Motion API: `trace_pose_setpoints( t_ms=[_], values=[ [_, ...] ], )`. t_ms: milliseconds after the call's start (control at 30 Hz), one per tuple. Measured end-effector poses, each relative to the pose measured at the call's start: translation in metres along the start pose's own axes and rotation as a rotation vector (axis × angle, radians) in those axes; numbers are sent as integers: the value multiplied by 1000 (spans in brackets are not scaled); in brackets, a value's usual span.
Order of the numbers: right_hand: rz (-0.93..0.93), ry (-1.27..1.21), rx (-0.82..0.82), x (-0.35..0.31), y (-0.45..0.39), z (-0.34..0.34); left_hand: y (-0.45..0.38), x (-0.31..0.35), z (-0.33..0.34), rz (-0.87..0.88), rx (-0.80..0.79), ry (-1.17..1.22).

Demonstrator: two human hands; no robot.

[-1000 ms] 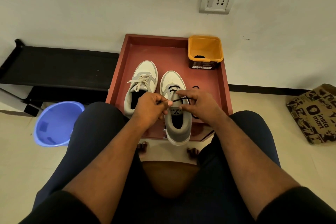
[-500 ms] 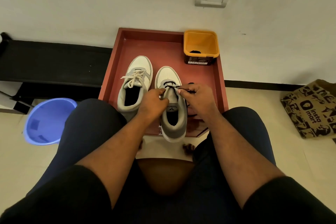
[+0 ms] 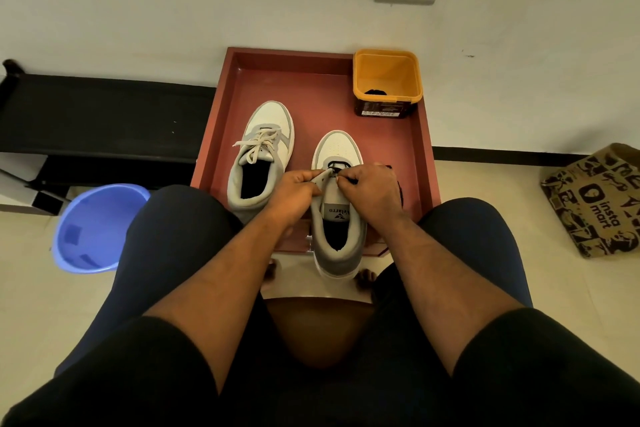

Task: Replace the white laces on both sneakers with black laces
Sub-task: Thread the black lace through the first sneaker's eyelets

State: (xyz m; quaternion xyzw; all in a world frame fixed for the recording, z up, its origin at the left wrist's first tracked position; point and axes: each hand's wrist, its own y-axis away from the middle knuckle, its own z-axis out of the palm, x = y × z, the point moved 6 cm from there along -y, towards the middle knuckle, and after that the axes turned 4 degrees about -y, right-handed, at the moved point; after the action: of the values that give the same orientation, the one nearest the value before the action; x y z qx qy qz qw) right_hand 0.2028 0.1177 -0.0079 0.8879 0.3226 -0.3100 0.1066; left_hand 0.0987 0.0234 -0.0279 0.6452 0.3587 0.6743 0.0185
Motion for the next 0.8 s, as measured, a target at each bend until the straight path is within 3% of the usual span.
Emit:
trace_pose_setpoints(
  t_ms=[400, 700, 800],
  values=[
    [16, -47, -64, 1, 2, 12, -3, -8, -1, -71, -51, 125],
    [48, 93, -20, 4, 2, 5, -21, 0, -1, 64, 159, -164],
    [85, 142, -12, 5, 3, -2, -12, 9, -13, 19, 246, 255]
  ],
)
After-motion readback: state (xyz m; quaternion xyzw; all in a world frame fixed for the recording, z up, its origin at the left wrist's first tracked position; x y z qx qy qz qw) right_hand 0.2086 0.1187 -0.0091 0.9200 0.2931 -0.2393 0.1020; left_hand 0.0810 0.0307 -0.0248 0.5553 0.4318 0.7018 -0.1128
